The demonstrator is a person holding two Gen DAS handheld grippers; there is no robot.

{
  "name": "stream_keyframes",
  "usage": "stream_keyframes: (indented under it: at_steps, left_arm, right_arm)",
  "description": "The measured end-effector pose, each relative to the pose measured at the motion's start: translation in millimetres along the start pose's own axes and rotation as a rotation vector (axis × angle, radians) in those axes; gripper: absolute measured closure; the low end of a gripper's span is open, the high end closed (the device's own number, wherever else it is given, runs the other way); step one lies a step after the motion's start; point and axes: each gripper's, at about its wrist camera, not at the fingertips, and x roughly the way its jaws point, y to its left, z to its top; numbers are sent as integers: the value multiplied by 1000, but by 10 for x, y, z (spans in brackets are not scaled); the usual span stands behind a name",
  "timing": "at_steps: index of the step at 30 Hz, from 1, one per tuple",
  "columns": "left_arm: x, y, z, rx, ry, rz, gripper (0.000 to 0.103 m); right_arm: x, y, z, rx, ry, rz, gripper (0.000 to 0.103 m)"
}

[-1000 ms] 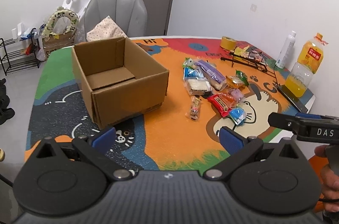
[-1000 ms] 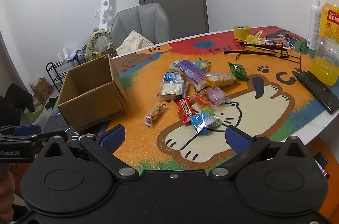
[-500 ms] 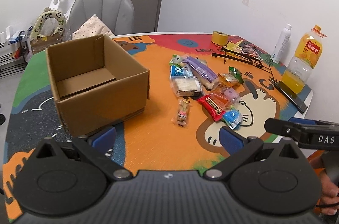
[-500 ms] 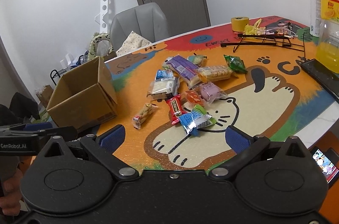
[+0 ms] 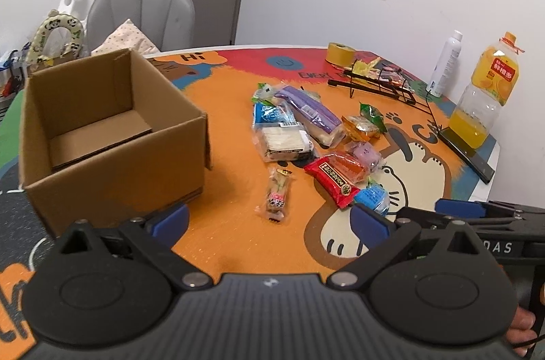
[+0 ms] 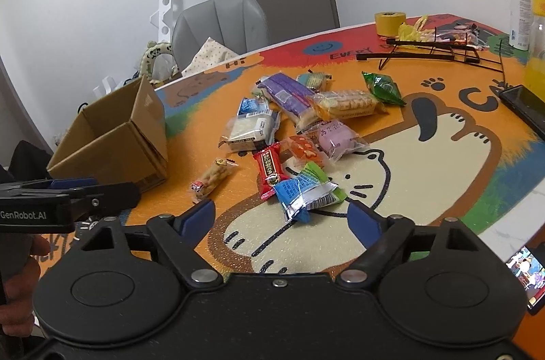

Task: Organize snacks
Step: 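Grasp the small striped snack stick with the left gripper while the right grasps the blue-green candy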

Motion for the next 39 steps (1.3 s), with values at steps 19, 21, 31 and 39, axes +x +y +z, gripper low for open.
stream_keyframes:
  at_steps: [19,21,31,39]
  left_arm:
    - [632,-3,51,46,80,-8,25]
    - [686,-24,67,53,86,-9,27]
    - [926,-42,-16,53,88,39,41]
    - [864,2,17,37,55,58,77]
  right_arm:
    - [442,-117,86,28,50,-17,30]
    - [471,-133,80,31,58,-24,31]
    - [592,-133,3,8,92,-38,55]
    - [539,-175,6,47,93,2,95]
